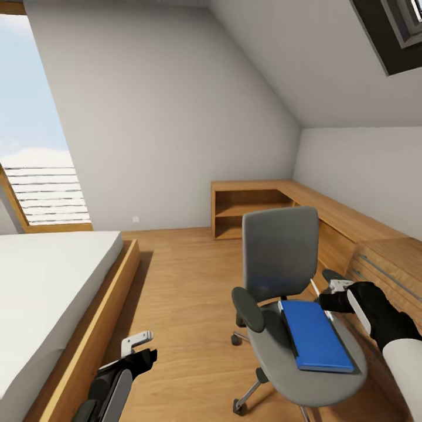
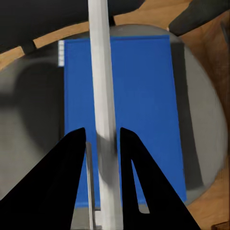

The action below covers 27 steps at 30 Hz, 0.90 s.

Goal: In the bedroom, organize the workspace by keeping the computer under the desk, ensuring the monitor is on the desk, placing the keyboard on the desk next to the monitor, placing the mouse on the desk next to the keyboard, moving the folder from the swivel chair onto the desk next to the mouse, stacking the notebook on top of the folder with the pen on top of the notebook, and positioning the swivel chair next to the desk.

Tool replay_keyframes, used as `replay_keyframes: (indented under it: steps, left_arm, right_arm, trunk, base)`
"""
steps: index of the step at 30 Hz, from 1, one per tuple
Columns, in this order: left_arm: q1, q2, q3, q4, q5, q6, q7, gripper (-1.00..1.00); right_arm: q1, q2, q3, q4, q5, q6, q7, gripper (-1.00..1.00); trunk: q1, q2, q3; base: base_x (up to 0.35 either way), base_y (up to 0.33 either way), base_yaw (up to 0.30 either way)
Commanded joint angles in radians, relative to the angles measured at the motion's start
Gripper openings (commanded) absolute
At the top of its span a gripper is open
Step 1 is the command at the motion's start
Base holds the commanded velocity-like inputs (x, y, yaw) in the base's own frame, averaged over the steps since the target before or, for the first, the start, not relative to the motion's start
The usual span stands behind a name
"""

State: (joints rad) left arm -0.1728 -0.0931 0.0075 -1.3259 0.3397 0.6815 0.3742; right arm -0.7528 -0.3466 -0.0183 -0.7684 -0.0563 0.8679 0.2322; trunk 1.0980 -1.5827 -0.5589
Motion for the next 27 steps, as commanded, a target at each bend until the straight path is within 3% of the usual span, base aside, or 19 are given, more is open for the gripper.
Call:
replay_keyframes:
  steps: [1, 2, 5, 6, 7, 8, 10, 11, 17, 27]
  left_arm:
    - [-0.001, -0.001, 0.001, 0.002, 0.010, 0.003, 0.008, 1.00]
    - [-0.001, 0.000, 0.002, 0.005, 0.010, 0.003, 0.008, 1.00]
    - [-0.001, 0.001, 0.003, 0.006, 0.010, 0.003, 0.008, 1.00]
    - [-0.001, 0.001, 0.003, 0.007, 0.010, 0.003, 0.008, 1.00]
    - [-0.001, 0.001, 0.003, 0.007, 0.011, 0.003, 0.008, 1.00]
    - [-0.001, 0.001, 0.003, 0.007, 0.010, 0.003, 0.008, 1.00]
    - [-0.001, 0.002, 0.004, 0.007, 0.010, 0.003, 0.008, 1.00]
    - [-0.001, 0.002, 0.004, 0.007, 0.010, 0.003, 0.007, 1.00]
    - [-0.001, 0.003, 0.005, 0.008, 0.011, 0.003, 0.008, 1.00]
    - [-0.001, 0.003, 0.006, 0.010, 0.012, 0.003, 0.008, 1.00]
  right_arm:
    - [0.000, 0.000, -0.006, -0.008, -0.005, 0.007, -0.001, -1.00]
    - [0.005, -0.001, -0.041, -0.038, -0.005, 0.017, -0.002, -1.00]
    - [0.026, 0.000, -0.062, -0.089, -0.005, 0.036, -0.002, -1.00]
    - [0.055, 0.000, -0.075, -0.150, -0.004, 0.052, -0.002, -1.00]
    - [0.101, 0.000, -0.124, -0.248, -0.004, 0.095, -0.002, -1.00]
    - [0.108, 0.000, -0.136, -0.264, -0.004, 0.105, -0.002, -1.00]
    - [0.159, 0.005, -0.208, -0.388, -0.003, 0.156, -0.002, -1.00]
    - [0.174, 0.005, -0.217, -0.416, -0.002, 0.162, -0.002, -1.00]
    - [0.205, 0.007, -0.232, -0.485, -0.002, 0.173, -0.003, -1.00]
    - [0.208, 0.008, -0.235, -0.492, -0.002, 0.173, -0.004, -1.00]
  trunk:
    - [-0.004, 0.007, 0.002]
    - [-0.008, 0.014, 0.005]
    - [-0.019, 0.035, 0.015]
    - [-0.023, 0.042, 0.018]
    - [-0.027, 0.049, 0.021]
    - [-0.031, 0.056, 0.024]
    - [-0.038, 0.070, 0.030]
    - [-0.042, 0.077, 0.033]
    - [-0.065, 0.119, 0.053]
    - [-0.104, 0.189, 0.088]
  base:
    - [0.000, 0.000, 0.000]
    - [0.000, 0.000, 0.000]
    - [0.000, 0.000, 0.000]
    - [0.000, 0.000, 0.000]
    - [0.000, 0.000, 0.000]
    - [0.000, 0.000, 0.000]
    - [0.000, 0.000, 0.000]
    - [0.000, 0.000, -0.018]
    - [0.000, 0.000, -0.149]
    - [0.000, 0.000, -0.246]
